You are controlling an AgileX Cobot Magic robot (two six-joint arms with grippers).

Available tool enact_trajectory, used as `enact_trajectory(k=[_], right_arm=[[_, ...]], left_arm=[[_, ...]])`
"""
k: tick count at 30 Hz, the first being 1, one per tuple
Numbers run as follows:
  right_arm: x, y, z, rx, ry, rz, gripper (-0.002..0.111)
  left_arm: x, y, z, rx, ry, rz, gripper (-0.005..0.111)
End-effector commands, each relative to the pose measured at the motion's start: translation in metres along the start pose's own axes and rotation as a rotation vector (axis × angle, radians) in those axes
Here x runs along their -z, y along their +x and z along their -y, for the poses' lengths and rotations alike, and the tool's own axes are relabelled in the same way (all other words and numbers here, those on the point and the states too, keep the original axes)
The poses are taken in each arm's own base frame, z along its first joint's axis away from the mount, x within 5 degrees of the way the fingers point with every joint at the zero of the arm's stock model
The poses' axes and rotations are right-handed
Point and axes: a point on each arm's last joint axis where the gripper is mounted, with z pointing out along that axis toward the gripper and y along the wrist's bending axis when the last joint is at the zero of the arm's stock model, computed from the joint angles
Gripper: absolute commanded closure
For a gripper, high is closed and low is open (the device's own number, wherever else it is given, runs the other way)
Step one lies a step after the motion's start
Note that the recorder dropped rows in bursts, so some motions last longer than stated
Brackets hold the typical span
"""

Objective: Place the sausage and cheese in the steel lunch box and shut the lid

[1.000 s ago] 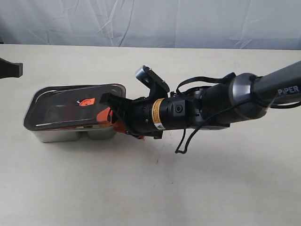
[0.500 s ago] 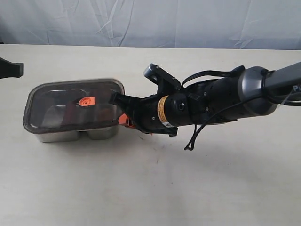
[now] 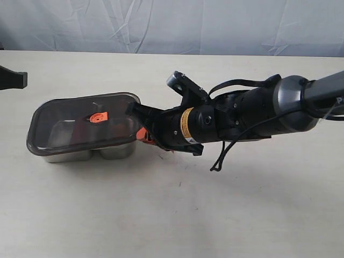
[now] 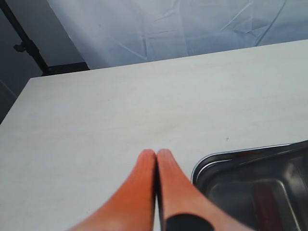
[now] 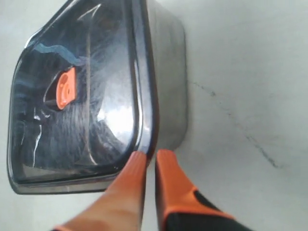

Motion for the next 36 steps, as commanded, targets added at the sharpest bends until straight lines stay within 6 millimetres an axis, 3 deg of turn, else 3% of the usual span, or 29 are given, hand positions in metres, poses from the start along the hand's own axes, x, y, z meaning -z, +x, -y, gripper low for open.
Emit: enact_trajectory(k=[1,7,13,20,24,28,29,30,31,32,34,36], right_arm=[[0.012,-0.007,-0.003,0.048,0.041,0.050,0.104],[0.026,-0.017,-0.003,0.120,0.131,0.133,0.109],[0.035,-0.022,-0.006,0.183,0.162,0.174,0.109],[0.038,-0.024,-0.007,0.222,0.171,0.184,0.109],[0.042,-0.033,0.001,0.312,0.302,0.256,0.109],[0.048,-0.045,0.003,0.416,0.409,0.341,0.109],[0.049,-0.046,0.003,0.419,0.418,0.353,0.109],[0.050,-0.048,0.001,0.425,0.417,0.361,0.109],[0.050,-0.048,0.001,0.424,0.417,0.364,0.109],[0.050,-0.049,-0.001,0.425,0.408,0.363,0.109],[0.050,-0.049,-0.003,0.425,0.397,0.363,0.109],[0.050,-0.049,-0.004,0.423,0.390,0.361,0.109]], left_arm=[[0.001,-0.001,0.003,0.003,0.039,0.010,0.107],[-0.005,0.000,0.007,-0.027,0.055,-0.008,0.107],[-0.013,-0.003,0.034,0.024,0.293,-0.006,0.107],[-0.043,-0.035,0.022,-0.080,0.140,0.019,0.107],[-0.068,-0.065,0.001,-0.321,0.038,0.098,0.107],[-0.091,-0.084,-0.017,-0.862,-0.096,0.208,0.107],[-0.095,-0.087,-0.024,-0.887,-0.136,0.212,0.107],[-0.097,-0.089,-0.033,-0.774,-0.165,0.200,0.107],[-0.098,-0.090,-0.044,-0.539,-0.197,0.179,0.107],[-0.099,-0.086,-0.055,-0.303,-0.221,0.138,0.107],[-0.101,-0.071,-0.074,-0.024,-0.253,0.010,0.107],[-0.102,-0.053,-0.084,-0.139,-0.306,-0.097,0.107]])
